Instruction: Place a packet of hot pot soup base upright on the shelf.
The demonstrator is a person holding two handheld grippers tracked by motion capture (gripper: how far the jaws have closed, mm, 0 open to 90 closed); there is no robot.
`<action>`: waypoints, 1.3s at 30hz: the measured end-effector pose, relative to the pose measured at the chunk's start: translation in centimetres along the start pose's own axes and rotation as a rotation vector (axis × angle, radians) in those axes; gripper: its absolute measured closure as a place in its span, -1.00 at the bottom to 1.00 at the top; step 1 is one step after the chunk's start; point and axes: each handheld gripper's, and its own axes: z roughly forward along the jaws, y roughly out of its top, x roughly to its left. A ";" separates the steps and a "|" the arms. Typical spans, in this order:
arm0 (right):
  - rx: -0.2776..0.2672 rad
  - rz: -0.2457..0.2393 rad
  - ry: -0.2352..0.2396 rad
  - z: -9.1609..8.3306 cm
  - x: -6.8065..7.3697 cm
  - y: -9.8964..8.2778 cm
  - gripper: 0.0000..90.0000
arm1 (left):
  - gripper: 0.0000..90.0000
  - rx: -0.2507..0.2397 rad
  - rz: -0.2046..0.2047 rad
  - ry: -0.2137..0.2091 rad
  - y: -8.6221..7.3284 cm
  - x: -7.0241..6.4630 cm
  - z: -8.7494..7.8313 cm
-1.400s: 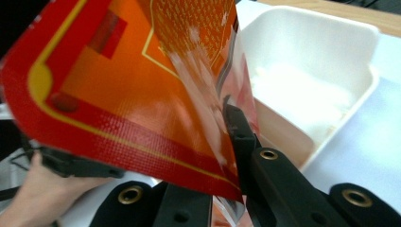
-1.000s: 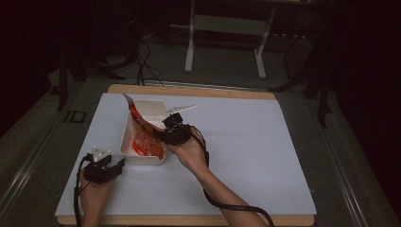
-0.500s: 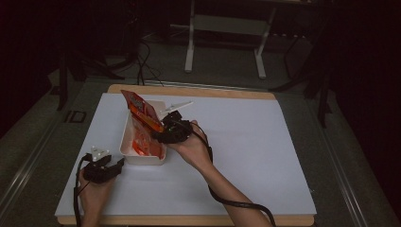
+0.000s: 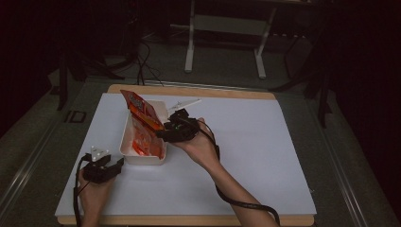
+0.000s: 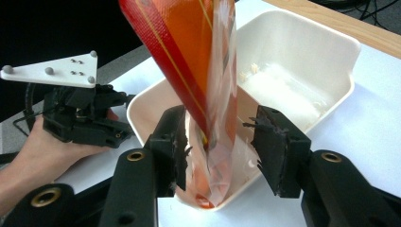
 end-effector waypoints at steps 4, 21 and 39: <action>-0.007 -0.005 0.003 -0.9 -0.2 -0.1 0.20 | 0.01 -0.003 -0.004 0.001 0.0 0.1 0.0; -0.025 -0.002 -0.011 -4.6 -1.5 -1.9 0.59 | 0.01 0.001 -0.006 0.007 0.0 0.1 0.0; 0.020 0.047 -0.100 -5.8 -4.2 -5.6 1.00 | 0.01 -0.007 -0.015 0.014 0.0 0.1 0.0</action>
